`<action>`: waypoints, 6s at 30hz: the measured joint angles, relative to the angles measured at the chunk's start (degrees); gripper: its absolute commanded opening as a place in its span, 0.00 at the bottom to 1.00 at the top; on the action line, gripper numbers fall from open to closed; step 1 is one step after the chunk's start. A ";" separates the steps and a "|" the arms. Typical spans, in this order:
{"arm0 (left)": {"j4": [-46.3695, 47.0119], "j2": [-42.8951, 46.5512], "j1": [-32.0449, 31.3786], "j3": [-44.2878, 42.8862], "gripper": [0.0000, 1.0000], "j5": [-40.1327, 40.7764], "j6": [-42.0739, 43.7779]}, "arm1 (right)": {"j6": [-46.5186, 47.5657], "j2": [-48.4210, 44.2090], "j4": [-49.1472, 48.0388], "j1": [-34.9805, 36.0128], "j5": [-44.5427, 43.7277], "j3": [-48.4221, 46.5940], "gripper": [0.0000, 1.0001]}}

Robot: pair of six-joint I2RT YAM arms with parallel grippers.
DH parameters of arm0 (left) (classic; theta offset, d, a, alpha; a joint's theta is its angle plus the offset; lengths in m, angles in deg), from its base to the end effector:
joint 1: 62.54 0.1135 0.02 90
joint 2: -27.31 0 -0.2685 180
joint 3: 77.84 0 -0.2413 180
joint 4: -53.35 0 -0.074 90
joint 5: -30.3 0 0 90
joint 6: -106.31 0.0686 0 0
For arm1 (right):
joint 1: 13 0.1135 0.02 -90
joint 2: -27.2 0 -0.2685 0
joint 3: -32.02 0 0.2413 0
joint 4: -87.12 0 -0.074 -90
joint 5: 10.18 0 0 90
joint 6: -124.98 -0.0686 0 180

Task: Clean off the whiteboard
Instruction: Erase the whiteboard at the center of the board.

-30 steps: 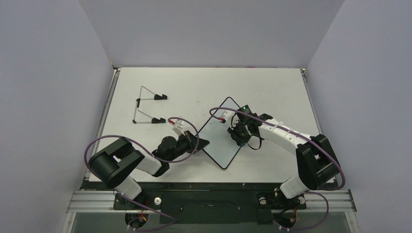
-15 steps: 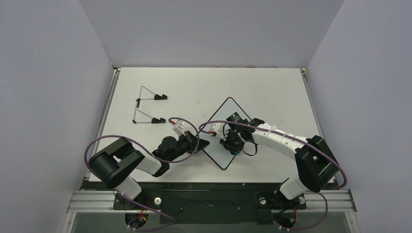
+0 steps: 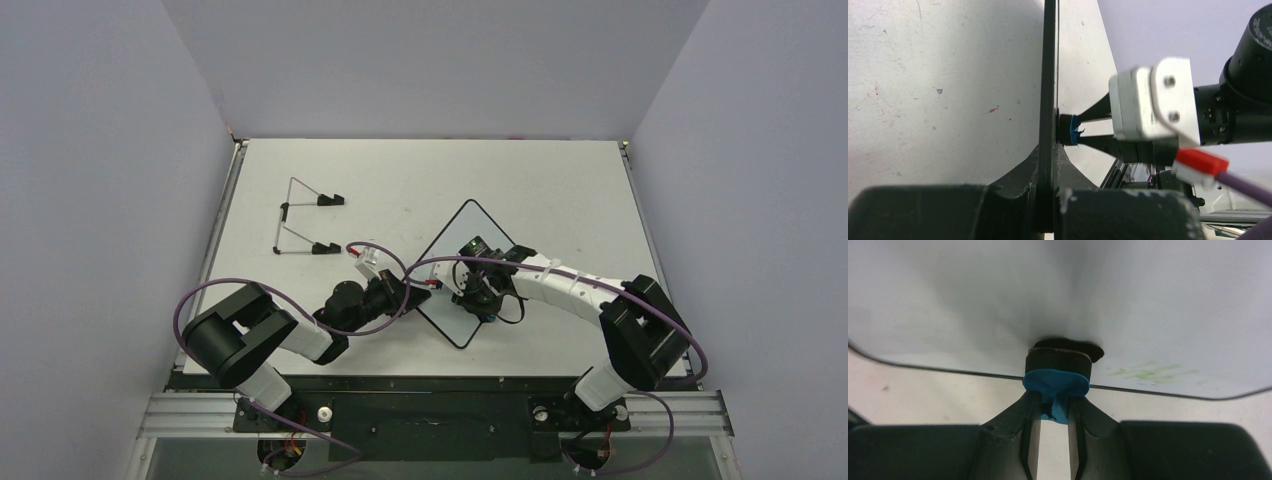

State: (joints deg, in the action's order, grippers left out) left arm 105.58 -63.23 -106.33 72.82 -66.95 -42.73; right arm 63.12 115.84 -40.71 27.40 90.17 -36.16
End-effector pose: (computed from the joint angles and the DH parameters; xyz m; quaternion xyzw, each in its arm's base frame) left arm 0.1955 -0.1994 0.1484 -0.0600 0.7575 -0.5368 0.3668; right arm 0.2067 0.1921 0.1625 -0.5656 0.8059 0.1047 0.1400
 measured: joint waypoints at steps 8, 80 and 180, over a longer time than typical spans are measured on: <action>-0.04 0.35 0.00 0.11 0.00 0.79 0.33 | -2.05 0.07 -1.03 -3.76 0.76 -0.02 0.00; -1.57 1.60 -1.01 -0.13 0.00 -0.37 1.22 | -10.97 3.02 -6.54 -19.12 -1.44 -1.51 0.00; -3.28 -2.25 -2.64 -4.96 0.00 -2.10 0.63 | -15.74 -2.64 -6.95 -12.48 15.69 -3.69 0.00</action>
State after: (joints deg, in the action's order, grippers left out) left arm 102.30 -65.48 -108.97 67.86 -69.04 -42.10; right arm 47.39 113.20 -47.66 14.92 105.87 -39.85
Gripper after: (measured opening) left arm 0.020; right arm 0.172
